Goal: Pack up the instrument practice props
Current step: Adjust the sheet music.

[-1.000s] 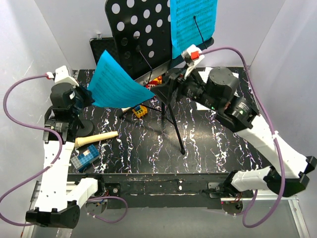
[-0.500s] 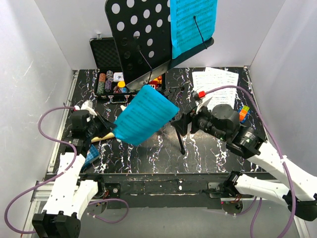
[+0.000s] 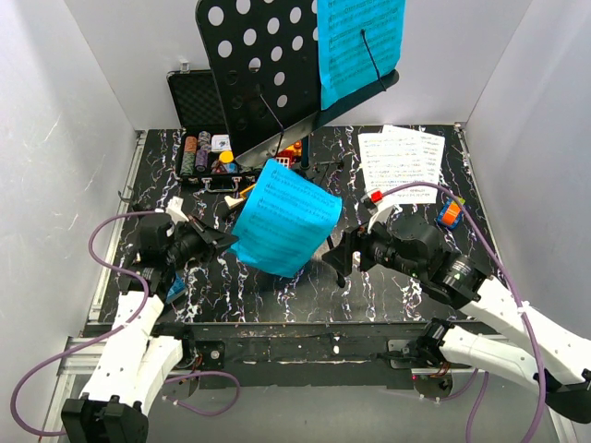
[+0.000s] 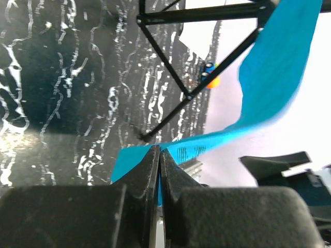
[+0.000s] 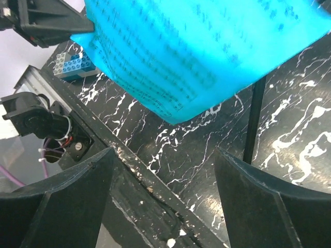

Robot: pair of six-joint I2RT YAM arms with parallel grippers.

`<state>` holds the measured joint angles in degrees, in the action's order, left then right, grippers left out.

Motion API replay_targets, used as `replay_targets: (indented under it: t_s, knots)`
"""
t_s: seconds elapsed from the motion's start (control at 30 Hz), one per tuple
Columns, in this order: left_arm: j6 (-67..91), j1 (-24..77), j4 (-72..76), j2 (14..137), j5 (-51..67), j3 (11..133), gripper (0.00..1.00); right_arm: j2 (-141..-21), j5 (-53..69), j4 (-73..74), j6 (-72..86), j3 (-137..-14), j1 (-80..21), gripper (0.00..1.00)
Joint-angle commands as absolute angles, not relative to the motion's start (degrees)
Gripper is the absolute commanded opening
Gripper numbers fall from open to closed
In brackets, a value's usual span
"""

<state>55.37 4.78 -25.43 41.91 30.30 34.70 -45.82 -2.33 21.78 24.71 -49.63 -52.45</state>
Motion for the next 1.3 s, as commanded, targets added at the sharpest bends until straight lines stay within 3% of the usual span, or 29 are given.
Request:
replay_targets:
  t_s: [0.0,0.23,0.6,1.07,1.27]
  knots:
    - [62.8,5.6,-20.1,42.6,34.7,39.5,0.00,-44.6,3.2,16.6,31.2,-46.9,-50.4,0.84]
    - [64.6,8.6,-20.8,43.2,34.9,45.7,0.00,-44.1,10.3,8.1,38.6,-42.8,-46.9,0.87]
    - [65.7,10.0,-22.2,40.2,33.9,43.9,0.00,-49.7,21.7,-7.6,45.8,-38.2,-38.0,0.87]
    - [64.8,10.3,-22.1,39.6,32.4,45.0,0.00,-58.9,33.6,-18.0,58.8,-35.7,-35.4,0.84]
    - [62.8,10.3,-20.6,38.9,28.8,49.7,0.00,-62.0,38.7,-29.4,69.2,-31.3,-35.2,0.85]
